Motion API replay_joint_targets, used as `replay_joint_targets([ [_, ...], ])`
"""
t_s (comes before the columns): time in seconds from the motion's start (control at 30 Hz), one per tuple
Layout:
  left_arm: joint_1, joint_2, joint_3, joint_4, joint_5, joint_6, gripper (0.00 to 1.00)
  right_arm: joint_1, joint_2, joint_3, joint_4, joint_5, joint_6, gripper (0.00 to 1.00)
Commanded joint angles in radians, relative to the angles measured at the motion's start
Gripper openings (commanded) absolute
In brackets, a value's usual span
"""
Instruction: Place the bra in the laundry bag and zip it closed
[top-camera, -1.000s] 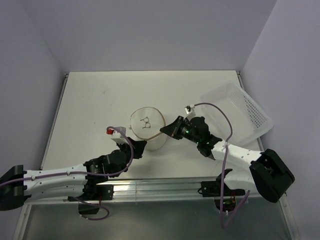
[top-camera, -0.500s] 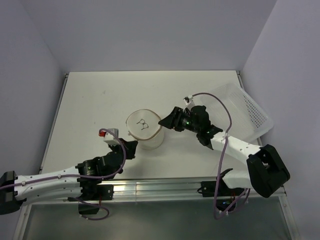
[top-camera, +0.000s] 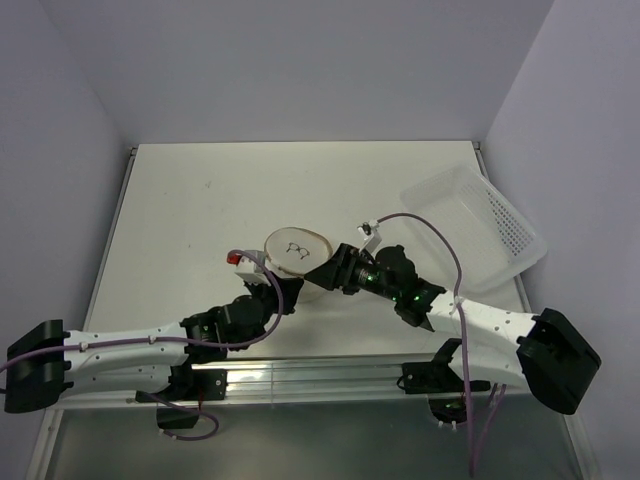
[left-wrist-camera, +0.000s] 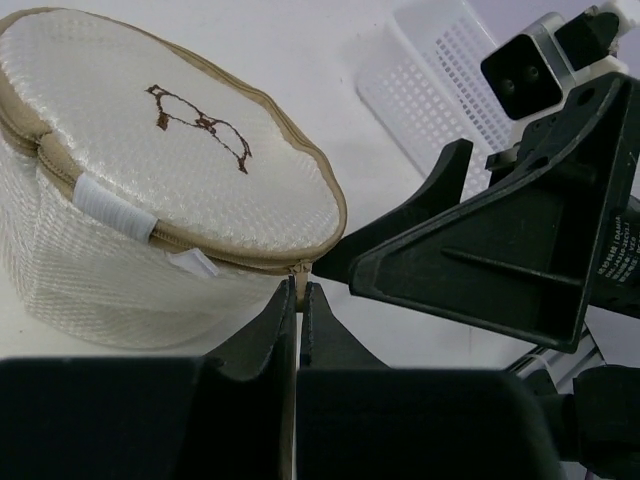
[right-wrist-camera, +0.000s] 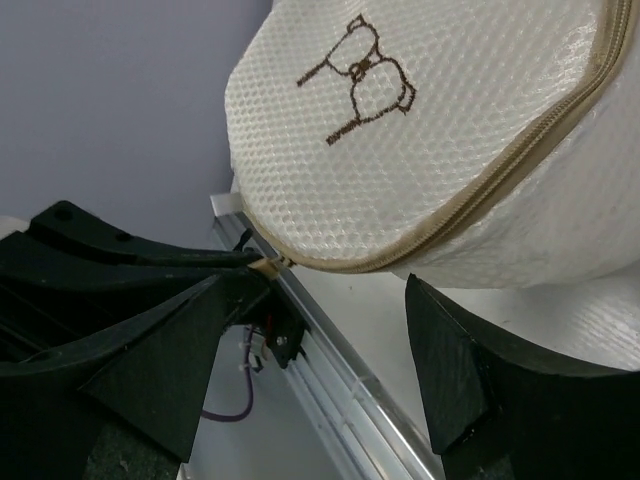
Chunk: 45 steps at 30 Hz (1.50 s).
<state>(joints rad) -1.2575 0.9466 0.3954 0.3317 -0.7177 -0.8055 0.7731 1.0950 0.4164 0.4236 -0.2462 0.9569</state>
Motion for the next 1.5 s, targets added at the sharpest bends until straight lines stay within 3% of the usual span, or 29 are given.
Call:
replay_joint_targets([
  [0.0,-0.005,0.006,0.033,0.081,0.046,-0.001,0.00,0.012,0.008,0.005,0.095,0.045,0.049,0.79],
  [0.3,-0.005,-0.026,0.017,0.044,0.037,-0.015,0.00,0.012,0.042,0.027,0.121,0.139,0.060,0.61],
  [0.33,-0.005,-0.031,0.016,0.041,0.035,-0.014,0.00,0.012,0.054,0.035,0.124,0.142,0.062,0.56],
  [0.37,-0.005,-0.038,0.014,0.035,0.031,-0.015,0.00,0.012,0.062,0.038,0.126,0.142,0.063,0.39],
  [0.4,-0.005,-0.043,0.013,0.027,0.026,-0.017,0.00,0.012,0.066,0.041,0.127,0.143,0.063,0.35],
  [0.47,-0.005,-0.055,0.010,0.001,0.020,-0.017,0.00,0.011,0.080,0.050,0.127,0.153,0.060,0.17],
  [0.53,-0.005,-0.069,0.007,-0.044,0.001,-0.018,0.00,0.000,0.080,0.053,0.124,0.153,0.049,0.05],
  [0.6,-0.005,-0.097,0.005,-0.094,-0.031,-0.023,0.00,-0.018,0.075,0.056,0.110,0.163,0.040,0.00],
  [0.8,-0.005,-0.258,-0.001,-0.379,-0.141,-0.060,0.00,-0.126,0.051,0.068,0.089,0.102,0.003,0.00],
  [0.97,-0.003,-0.308,0.008,-0.623,-0.235,-0.228,0.00,-0.155,0.095,0.125,0.060,0.058,-0.030,0.00],
  [1.17,-0.005,-0.318,0.008,-0.631,-0.261,-0.233,0.00,-0.161,0.137,0.142,0.058,0.038,-0.041,0.00],
  [1.33,-0.005,-0.335,0.011,-0.551,-0.232,-0.141,0.01,-0.164,0.184,0.171,0.043,-0.014,-0.061,0.00],
  [1.37,-0.005,-0.345,0.019,-0.542,-0.226,-0.132,0.07,-0.164,0.192,0.174,0.049,-0.022,-0.060,0.00],
  [1.4,-0.005,-0.348,0.029,-0.543,-0.223,-0.129,0.23,-0.164,0.210,0.185,0.040,-0.027,-0.061,0.00],
  [1.47,-0.005,-0.362,0.065,-0.546,-0.223,-0.113,0.40,-0.164,0.227,0.200,0.027,-0.039,-0.072,0.11],
])
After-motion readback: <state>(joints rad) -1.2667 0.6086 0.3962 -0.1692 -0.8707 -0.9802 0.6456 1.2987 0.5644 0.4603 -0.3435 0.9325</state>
